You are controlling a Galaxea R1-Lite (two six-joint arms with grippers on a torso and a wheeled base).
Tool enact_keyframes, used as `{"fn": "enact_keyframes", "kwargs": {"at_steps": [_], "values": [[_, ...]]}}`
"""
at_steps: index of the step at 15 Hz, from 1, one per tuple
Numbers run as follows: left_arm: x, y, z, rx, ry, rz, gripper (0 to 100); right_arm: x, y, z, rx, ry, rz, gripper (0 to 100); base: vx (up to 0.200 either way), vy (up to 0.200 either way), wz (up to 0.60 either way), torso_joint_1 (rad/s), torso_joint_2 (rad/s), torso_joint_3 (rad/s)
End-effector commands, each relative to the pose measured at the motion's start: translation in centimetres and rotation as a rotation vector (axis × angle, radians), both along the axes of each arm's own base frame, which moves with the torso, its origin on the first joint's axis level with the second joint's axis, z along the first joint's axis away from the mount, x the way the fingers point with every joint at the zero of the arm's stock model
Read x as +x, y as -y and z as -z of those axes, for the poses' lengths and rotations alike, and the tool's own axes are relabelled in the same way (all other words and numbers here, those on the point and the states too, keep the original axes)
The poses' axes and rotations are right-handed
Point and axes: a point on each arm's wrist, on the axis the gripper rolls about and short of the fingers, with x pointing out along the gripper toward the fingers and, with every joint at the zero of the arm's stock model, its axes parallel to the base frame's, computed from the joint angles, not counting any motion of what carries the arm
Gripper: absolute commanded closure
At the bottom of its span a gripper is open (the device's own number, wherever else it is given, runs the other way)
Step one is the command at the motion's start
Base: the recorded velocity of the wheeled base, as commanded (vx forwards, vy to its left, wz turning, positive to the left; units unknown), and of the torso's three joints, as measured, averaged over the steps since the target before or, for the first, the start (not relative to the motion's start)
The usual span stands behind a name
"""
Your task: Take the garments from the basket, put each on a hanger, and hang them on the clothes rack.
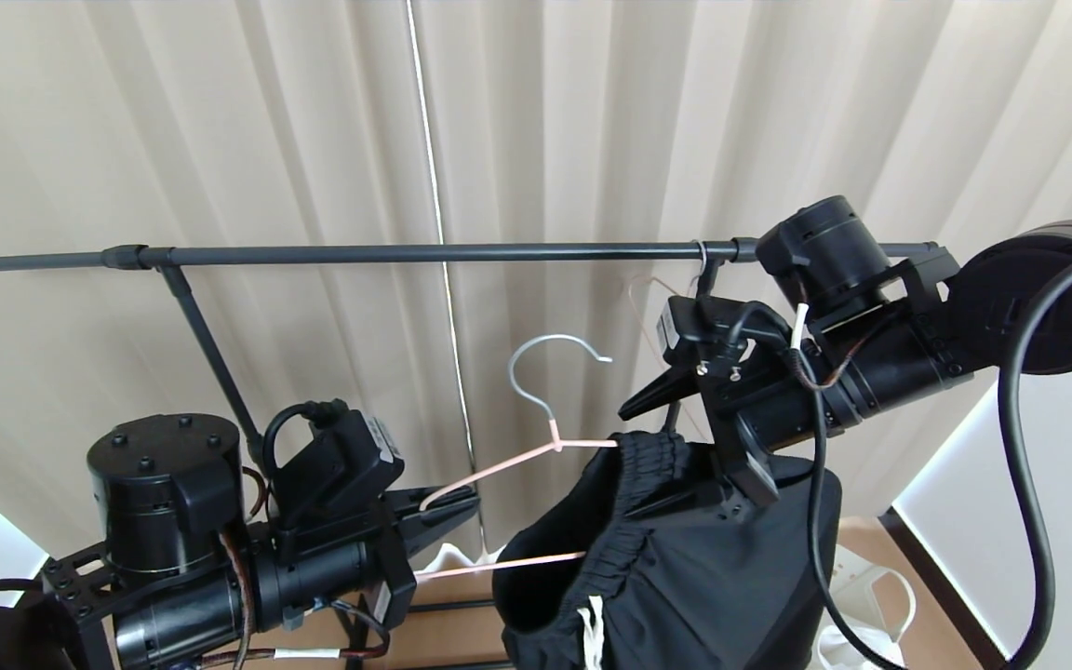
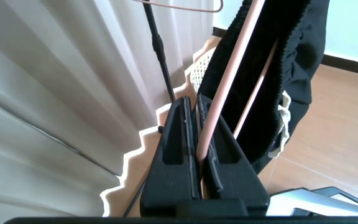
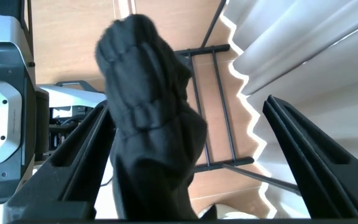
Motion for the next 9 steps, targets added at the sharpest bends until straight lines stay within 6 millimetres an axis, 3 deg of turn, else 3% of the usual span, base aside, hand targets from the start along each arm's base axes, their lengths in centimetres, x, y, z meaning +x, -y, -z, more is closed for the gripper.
{"fn": "enact_keyframes", "kwargs": {"at_steps": [1, 2, 3, 9], "values": [[-0.10, -0.03, 0.09, 0.003, -0.004, 0.001, 100, 0.13, -0.02, 0.09, -0.001, -0.002, 0.001, 0, 0.000, 0.000, 0.00, 0.000, 0.00, 0.000], [-0.10, -0.03, 0.09, 0.003, -0.004, 0.001, 100, 0.14, -0.02, 0.06, 0.000, -0.003, 0.003, 0, 0.000, 0.000, 0.00, 0.000, 0.00, 0.000], [-0.12, 0.00, 0.09, 0.003, -0.002, 0.003, 100, 0.17, -0.04, 0.11, 0.000, -0.006, 0.006, 100, 0.000, 0.000, 0.00, 0.000, 0.00, 0.000], [0.18, 0.23, 0.23, 0.004, -0.008, 0.002, 100, -0.01, 0.06, -0.16, 0.007, -0.008, 0.012, 100, 0.000, 0.000, 0.00, 0.000, 0.00, 0.000]]}}
